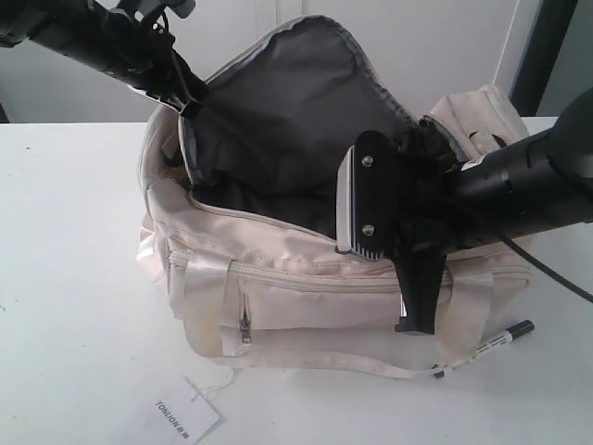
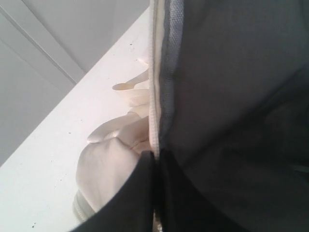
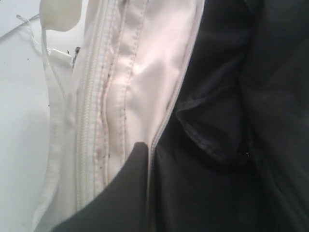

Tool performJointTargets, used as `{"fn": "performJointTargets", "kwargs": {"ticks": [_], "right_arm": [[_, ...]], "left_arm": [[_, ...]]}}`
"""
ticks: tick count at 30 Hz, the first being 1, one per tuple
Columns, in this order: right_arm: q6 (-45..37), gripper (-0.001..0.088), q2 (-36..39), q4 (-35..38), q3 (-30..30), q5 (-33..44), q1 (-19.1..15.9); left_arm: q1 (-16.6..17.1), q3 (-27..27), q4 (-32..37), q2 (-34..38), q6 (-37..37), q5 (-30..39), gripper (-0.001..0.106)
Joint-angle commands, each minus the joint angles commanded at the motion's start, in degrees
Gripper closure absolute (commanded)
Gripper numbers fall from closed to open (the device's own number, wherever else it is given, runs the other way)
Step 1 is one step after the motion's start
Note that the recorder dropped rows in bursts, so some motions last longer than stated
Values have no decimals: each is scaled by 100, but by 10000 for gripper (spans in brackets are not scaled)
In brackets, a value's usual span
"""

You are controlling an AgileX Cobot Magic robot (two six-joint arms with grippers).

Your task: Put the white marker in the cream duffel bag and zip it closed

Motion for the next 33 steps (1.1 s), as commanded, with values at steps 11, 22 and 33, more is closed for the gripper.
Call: {"fn": "performJointTargets", "kwargs": {"ticks": [11,22,33], "right_arm": [[140,868,0,158,0,-316,0],[474,723,0,554,0,-268,0],[1094,470,-117,532,0,-191,0]], "left_arm": [[0,0,308,0,-416,-21,1053],[0,0,308,0,-416,-65,1053],[0,0,308,0,-416,-64,1053]]}}
